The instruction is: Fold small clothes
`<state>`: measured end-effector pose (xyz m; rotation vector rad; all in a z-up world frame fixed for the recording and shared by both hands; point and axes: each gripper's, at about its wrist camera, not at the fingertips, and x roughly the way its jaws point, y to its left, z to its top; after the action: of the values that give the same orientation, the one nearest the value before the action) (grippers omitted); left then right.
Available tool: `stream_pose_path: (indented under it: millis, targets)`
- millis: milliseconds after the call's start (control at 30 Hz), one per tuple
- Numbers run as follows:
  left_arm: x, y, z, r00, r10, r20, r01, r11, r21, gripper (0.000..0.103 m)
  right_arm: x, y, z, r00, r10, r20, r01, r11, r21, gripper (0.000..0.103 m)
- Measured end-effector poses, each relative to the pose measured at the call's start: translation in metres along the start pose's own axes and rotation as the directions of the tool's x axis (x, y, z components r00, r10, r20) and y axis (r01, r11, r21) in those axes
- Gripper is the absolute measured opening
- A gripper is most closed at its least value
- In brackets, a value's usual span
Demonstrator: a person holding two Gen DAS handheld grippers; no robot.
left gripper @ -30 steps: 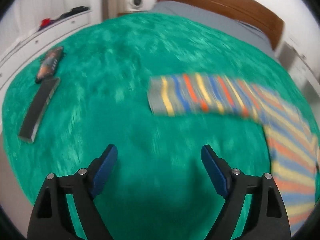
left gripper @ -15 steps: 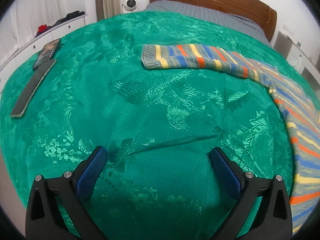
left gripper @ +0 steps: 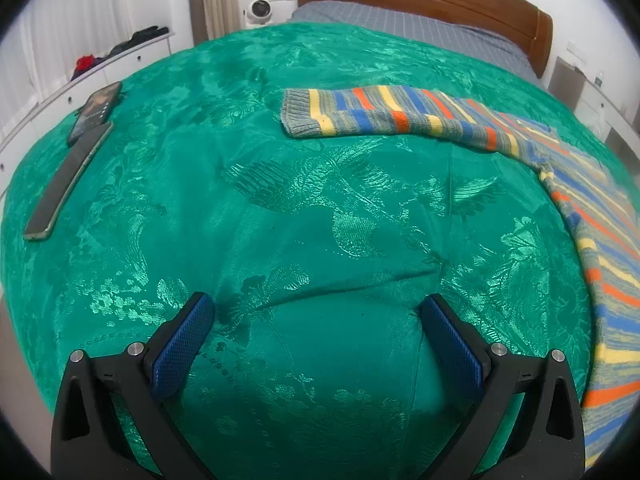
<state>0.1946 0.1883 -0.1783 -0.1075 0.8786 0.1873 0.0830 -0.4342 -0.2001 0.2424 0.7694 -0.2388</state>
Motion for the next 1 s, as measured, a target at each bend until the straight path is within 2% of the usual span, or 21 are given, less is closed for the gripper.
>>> stream_pose_path:
  millis: [1000]
  targets:
    - [-0.0009,-0.0035,-0.0015,1.000,0.015,0.014,-0.015,1.000,0.013,0.103,-0.0017,0.0004,-0.0026,1.000,-0.008,0.021,0.008,1.000,-0.006,0.103]
